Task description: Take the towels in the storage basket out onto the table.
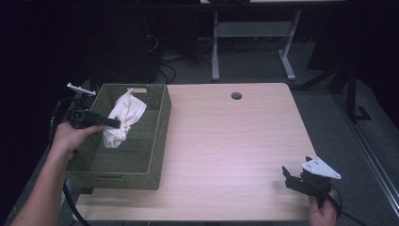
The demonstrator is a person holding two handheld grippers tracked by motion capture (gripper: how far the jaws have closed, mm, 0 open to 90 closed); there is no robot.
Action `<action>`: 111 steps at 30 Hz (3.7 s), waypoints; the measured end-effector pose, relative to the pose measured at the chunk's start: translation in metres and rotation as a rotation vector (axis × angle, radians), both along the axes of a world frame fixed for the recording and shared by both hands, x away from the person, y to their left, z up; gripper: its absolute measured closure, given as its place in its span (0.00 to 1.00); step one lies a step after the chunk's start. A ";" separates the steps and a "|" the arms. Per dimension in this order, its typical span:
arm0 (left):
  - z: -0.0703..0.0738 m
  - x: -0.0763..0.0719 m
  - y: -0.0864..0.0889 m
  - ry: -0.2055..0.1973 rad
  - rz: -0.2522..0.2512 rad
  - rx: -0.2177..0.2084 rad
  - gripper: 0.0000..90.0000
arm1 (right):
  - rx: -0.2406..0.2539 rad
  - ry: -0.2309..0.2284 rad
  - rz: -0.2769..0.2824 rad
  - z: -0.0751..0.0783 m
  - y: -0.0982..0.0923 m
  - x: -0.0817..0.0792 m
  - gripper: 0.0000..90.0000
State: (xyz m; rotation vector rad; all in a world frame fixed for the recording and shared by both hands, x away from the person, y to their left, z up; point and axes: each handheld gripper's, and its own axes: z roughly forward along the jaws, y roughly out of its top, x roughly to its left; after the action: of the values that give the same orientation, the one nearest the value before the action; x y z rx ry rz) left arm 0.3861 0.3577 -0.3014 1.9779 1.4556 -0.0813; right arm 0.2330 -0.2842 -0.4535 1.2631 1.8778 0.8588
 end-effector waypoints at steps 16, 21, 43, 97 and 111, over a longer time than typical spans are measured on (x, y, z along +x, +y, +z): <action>0.024 0.002 -0.035 -0.044 -0.073 0.011 0.78 | 0.004 -0.001 0.003 0.001 0.000 0.000 0.15; 0.030 0.003 -0.041 -0.051 -0.088 0.011 0.78 | 0.010 -0.001 0.001 0.001 -0.001 0.000 0.15; 0.049 0.007 -0.076 -0.076 -0.153 0.006 0.78 | 0.017 -0.008 -0.005 0.002 -0.002 0.001 0.15; 0.022 0.028 -0.196 -0.030 -0.354 0.002 0.78 | 0.032 -0.029 -0.015 0.008 -0.004 -0.002 0.15; -0.001 0.031 -0.231 -0.003 -0.389 0.013 0.77 | 0.033 -0.021 -0.006 0.007 -0.002 -0.002 0.15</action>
State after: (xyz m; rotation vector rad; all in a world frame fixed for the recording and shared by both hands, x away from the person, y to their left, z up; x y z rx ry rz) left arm 0.4172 0.1265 -0.3022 2.2452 1.0532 -0.2388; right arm 0.2315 -0.2862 -0.4464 1.2743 1.8492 0.8993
